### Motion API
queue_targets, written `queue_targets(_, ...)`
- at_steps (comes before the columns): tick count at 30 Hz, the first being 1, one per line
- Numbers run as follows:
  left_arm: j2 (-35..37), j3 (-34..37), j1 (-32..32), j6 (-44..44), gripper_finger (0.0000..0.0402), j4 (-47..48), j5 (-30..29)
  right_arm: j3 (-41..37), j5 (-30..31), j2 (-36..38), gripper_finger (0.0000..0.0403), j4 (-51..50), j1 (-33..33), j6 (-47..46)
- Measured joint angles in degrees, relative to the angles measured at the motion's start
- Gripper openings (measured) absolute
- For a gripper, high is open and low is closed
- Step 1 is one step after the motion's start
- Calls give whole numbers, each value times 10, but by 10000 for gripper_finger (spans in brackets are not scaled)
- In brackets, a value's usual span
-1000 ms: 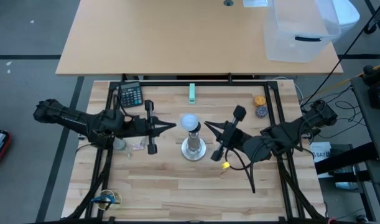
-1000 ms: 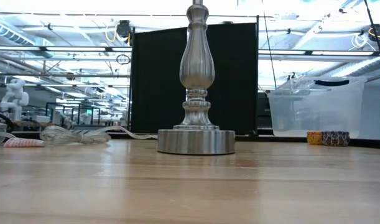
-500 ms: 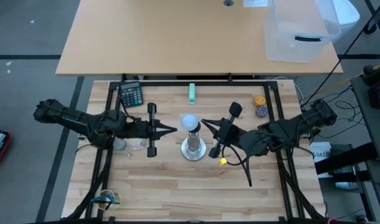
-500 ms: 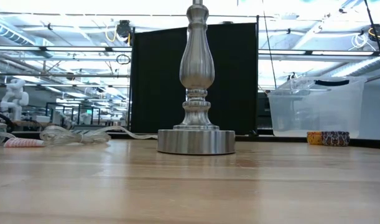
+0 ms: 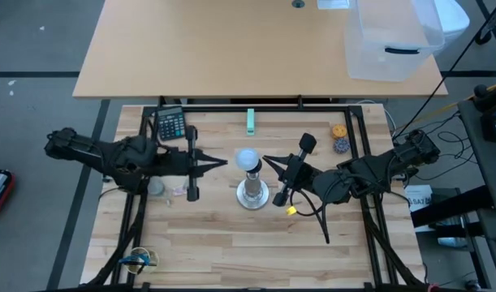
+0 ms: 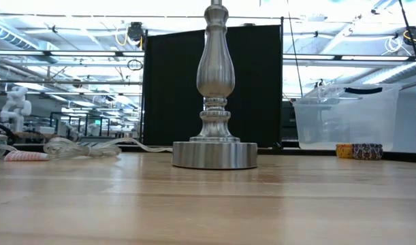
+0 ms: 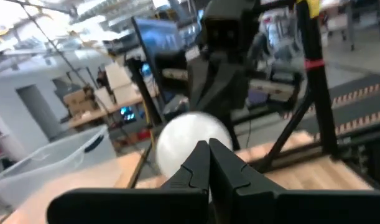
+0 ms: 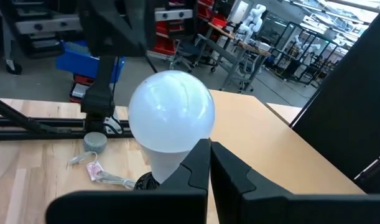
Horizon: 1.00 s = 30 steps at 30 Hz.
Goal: Screw lightbulb
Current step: Insert the white lightbulb into the desk lamp
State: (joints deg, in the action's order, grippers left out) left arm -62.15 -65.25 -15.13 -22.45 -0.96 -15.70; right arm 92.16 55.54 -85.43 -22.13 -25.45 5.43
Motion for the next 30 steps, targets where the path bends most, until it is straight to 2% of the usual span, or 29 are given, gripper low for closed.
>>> queue_targets(8, -27, -72, 19, 36, 0, 181, -3, 0, -4, 0, 0, -4, 0, 2)
queue_targets(16, -64, -73, 19, 39, 0, 180, 6, 0, -4, 0, 0, -4, 0, 2)
queue_targets(30, -53, -73, 12, 24, 0, 147, 4, 0, -4, 0, 0, 13, 5, 26)
